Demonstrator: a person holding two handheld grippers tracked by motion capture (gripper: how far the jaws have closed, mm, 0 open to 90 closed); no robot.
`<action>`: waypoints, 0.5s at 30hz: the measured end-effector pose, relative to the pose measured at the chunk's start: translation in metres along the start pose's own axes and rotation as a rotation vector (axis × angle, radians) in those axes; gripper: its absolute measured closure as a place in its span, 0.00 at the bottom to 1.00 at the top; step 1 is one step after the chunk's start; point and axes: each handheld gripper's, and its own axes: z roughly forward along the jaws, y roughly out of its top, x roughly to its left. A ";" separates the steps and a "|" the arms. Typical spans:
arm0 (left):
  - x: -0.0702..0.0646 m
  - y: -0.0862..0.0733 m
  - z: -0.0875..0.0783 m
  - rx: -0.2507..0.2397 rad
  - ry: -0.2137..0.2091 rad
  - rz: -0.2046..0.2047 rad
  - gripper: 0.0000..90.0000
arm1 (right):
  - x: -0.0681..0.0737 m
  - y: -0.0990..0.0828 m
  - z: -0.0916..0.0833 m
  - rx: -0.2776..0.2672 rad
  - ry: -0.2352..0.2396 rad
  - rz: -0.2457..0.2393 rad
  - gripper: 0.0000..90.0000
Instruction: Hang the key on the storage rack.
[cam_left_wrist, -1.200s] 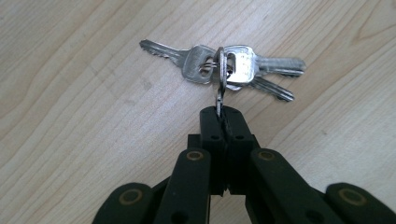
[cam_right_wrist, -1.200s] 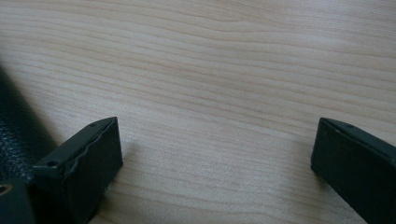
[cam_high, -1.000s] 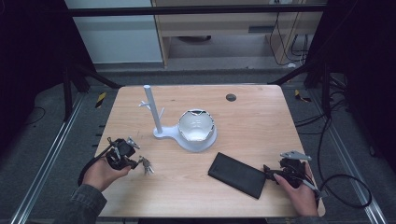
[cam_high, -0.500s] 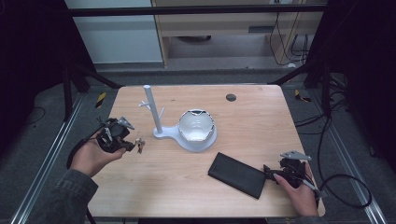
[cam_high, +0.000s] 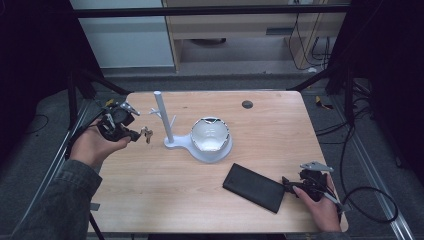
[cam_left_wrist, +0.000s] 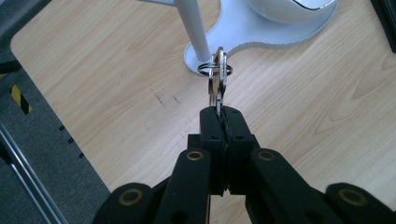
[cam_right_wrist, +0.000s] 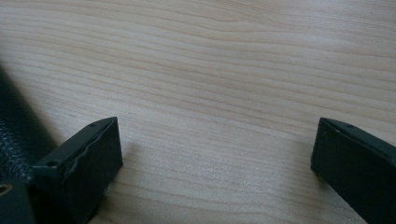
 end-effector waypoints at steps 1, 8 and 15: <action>0.000 0.000 0.000 0.000 0.000 0.000 0.98 | 0.000 0.000 0.000 0.000 0.000 0.000 0.02; 0.008 0.011 -0.008 0.005 0.009 -0.005 0.98 | 0.000 0.000 0.000 -0.001 -0.002 -0.005 0.02; 0.012 0.018 -0.015 0.004 0.014 -0.005 0.98 | 0.000 0.000 0.000 -0.001 -0.002 -0.003 0.02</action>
